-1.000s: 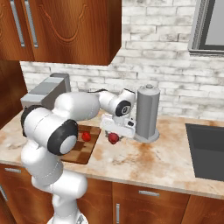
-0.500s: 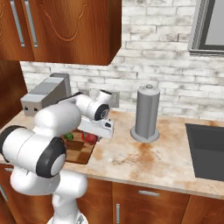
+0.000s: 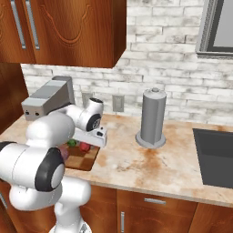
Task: Place the avocado, onion, tomato, and bell pepper on the cutting board.
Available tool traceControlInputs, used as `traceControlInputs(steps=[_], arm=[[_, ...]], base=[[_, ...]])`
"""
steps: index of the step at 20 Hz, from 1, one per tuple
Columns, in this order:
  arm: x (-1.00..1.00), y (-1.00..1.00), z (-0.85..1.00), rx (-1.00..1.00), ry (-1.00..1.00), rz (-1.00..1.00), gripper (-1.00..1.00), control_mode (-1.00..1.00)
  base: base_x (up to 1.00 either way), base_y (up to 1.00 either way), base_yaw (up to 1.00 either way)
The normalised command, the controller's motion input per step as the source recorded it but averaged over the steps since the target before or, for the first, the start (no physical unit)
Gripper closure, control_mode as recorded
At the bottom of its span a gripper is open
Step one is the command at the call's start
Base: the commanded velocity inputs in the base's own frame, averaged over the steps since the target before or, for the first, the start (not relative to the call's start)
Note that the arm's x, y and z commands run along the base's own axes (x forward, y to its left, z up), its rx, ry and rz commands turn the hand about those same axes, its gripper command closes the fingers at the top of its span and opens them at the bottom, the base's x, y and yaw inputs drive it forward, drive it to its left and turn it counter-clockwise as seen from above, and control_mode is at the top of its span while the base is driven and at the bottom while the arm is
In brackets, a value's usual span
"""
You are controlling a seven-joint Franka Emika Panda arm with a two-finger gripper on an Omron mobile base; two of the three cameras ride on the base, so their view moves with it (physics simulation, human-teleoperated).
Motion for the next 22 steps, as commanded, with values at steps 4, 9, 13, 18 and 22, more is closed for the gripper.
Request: traceControlInputs(steps=[4, 9, 13, 18, 22], arm=[[0.14, 0.3, -0.3, 0.0, 0.02, 0.0, 1.0, -1.0], [0.07, 0.26, -0.33, 0.0, 0.0, 0.0, 1.0, -1.0], [0.06, 0.03, -0.39, 0.0, 0.01, 0.0, 1.0, -1.0], [0.09, 0.02, -0.42, 0.0, 0.03, 0.0, 1.0, -1.0], [0.02, 0.04, -0.24, 0.0, 0.01, 0.0, -1.0, -1.0]], base=[[0.0, 0.0, 0.0], [0.0, 0.0, 0.0], [0.0, 0.0, 0.0], [0.0, 0.0, 0.0], [0.0, 0.0, 0.0]])
